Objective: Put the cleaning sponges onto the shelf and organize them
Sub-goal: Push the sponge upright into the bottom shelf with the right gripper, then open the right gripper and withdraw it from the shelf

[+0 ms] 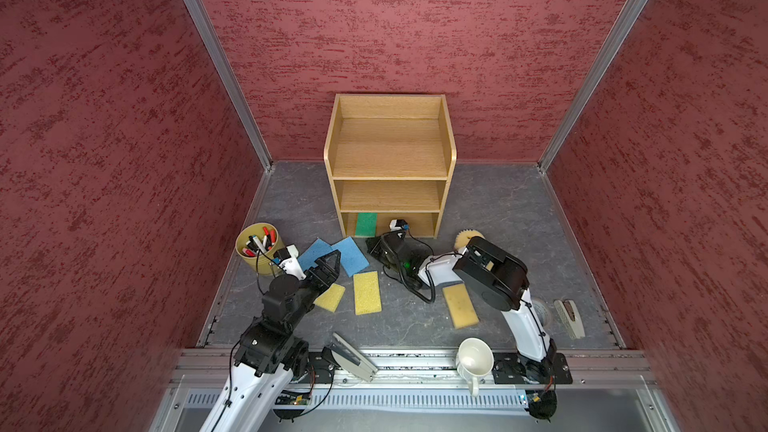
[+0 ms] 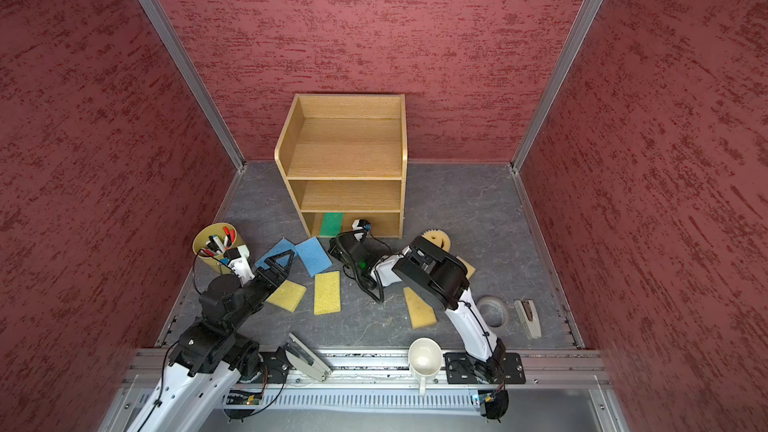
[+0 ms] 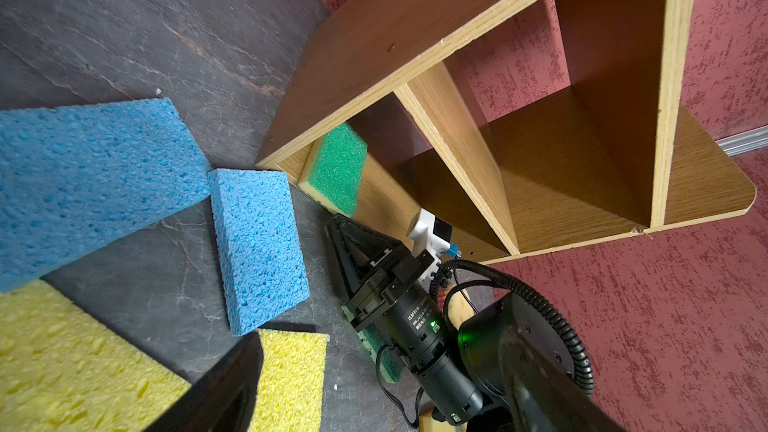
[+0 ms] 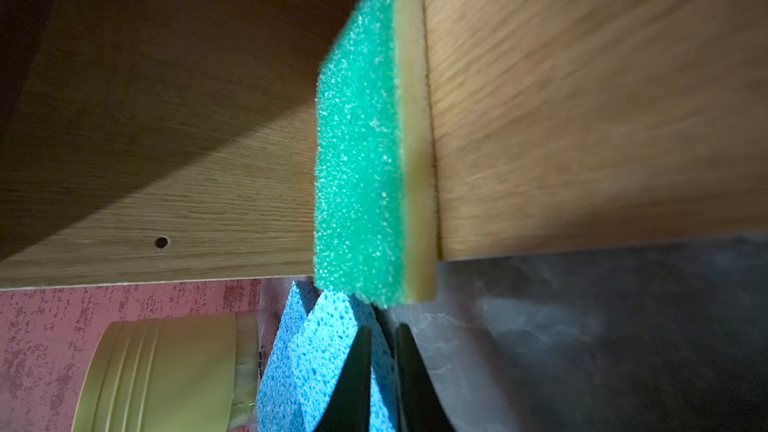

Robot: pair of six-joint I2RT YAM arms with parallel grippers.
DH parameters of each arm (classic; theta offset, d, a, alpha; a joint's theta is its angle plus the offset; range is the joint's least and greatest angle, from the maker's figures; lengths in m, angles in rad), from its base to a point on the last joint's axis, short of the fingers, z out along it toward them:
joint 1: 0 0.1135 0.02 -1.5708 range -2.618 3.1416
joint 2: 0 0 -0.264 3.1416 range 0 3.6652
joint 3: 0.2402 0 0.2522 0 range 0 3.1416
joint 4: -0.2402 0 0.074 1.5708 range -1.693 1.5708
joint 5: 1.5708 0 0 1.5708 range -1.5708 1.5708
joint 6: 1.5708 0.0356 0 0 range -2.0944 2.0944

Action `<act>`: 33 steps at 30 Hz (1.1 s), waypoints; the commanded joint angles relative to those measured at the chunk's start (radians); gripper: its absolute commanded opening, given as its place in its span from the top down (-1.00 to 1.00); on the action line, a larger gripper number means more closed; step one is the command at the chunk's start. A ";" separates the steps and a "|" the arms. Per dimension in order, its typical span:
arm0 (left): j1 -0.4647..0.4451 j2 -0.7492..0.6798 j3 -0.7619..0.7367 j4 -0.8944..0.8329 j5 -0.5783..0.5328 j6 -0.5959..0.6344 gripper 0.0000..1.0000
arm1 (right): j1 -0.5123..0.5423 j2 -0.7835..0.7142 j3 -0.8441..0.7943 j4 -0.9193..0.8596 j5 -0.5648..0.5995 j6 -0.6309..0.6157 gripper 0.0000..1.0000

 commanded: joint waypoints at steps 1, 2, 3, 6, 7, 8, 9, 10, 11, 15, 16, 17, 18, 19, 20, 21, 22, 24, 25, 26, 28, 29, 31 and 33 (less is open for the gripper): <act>0.009 -0.010 -0.009 -0.017 0.000 0.003 -0.78 | -0.009 0.030 0.042 -0.017 0.004 0.018 0.75; 0.009 -0.010 -0.009 -0.017 0.001 0.002 -0.78 | -0.010 0.034 0.046 -0.016 0.001 0.018 0.76; 0.009 -0.010 -0.008 -0.017 -0.001 0.003 -0.78 | -0.013 0.039 0.051 -0.020 -0.001 0.019 0.76; 0.009 -0.009 -0.012 -0.013 -0.002 0.002 -0.78 | -0.017 0.049 0.059 -0.019 -0.001 0.018 0.76; 0.009 -0.007 -0.012 -0.011 -0.002 0.002 -0.78 | -0.019 0.052 0.062 -0.020 -0.001 0.018 0.76; 0.008 -0.005 -0.012 -0.007 -0.002 0.003 -0.78 | -0.022 0.053 0.063 -0.020 0.000 0.017 0.76; 0.009 -0.003 -0.011 -0.006 -0.002 0.002 -0.78 | -0.024 0.056 0.065 -0.020 0.000 0.018 0.76; 0.009 0.001 -0.011 -0.005 -0.002 0.002 -0.78 | -0.025 0.058 0.065 -0.017 0.000 0.018 0.76; 0.008 0.002 -0.012 -0.004 -0.002 0.002 -0.78 | -0.027 0.058 0.065 -0.015 0.000 0.017 0.76; 0.008 0.011 -0.013 -0.002 -0.001 0.002 -0.78 | -0.031 0.062 0.060 -0.009 -0.001 0.019 0.76; 0.008 0.011 -0.013 -0.001 -0.001 0.003 -0.78 | -0.034 0.063 0.060 -0.009 -0.003 0.019 0.76; 0.008 0.012 -0.013 0.000 -0.001 0.003 -0.78 | -0.033 0.065 0.063 -0.008 -0.004 0.019 0.76; 0.009 0.013 -0.013 0.000 -0.001 0.002 -0.78 | -0.034 0.070 0.068 -0.009 -0.007 0.019 0.76; 0.008 0.012 -0.013 0.000 -0.001 0.001 -0.78 | -0.034 0.074 0.074 -0.009 -0.011 0.019 0.76; 0.008 0.013 -0.012 0.000 -0.001 0.002 -0.78 | -0.034 0.080 0.082 -0.011 -0.017 0.019 0.76; 0.009 0.013 -0.013 0.000 -0.001 0.002 -0.78 | -0.034 0.083 0.090 -0.012 -0.024 0.018 0.76; 0.008 0.013 -0.013 0.000 -0.001 0.000 -0.78 | -0.033 0.086 0.095 -0.012 -0.027 0.018 0.76; 0.009 0.014 -0.013 -0.001 0.001 0.001 -0.78 | -0.034 0.086 0.095 -0.013 -0.029 0.017 0.76; 0.009 0.013 -0.012 -0.003 0.000 0.001 -0.78 | -0.033 0.086 0.091 -0.011 -0.029 0.019 0.76; 0.009 0.013 -0.013 -0.002 0.001 0.000 -0.78 | -0.033 0.084 0.086 -0.011 -0.028 0.018 0.76; 0.009 0.013 -0.015 -0.001 -0.001 0.001 -0.78 | -0.034 0.077 0.072 -0.005 -0.026 0.022 0.76; 0.008 0.014 -0.016 0.000 -0.001 -0.001 -0.78 | -0.033 0.073 0.063 -0.001 -0.026 0.025 0.76; 0.009 0.013 -0.015 0.002 0.001 -0.003 -0.78 | -0.033 0.062 0.043 0.008 -0.026 0.032 0.76; 0.008 0.013 -0.016 0.001 0.002 -0.003 -0.78 | -0.033 0.039 0.013 0.028 -0.028 0.036 0.76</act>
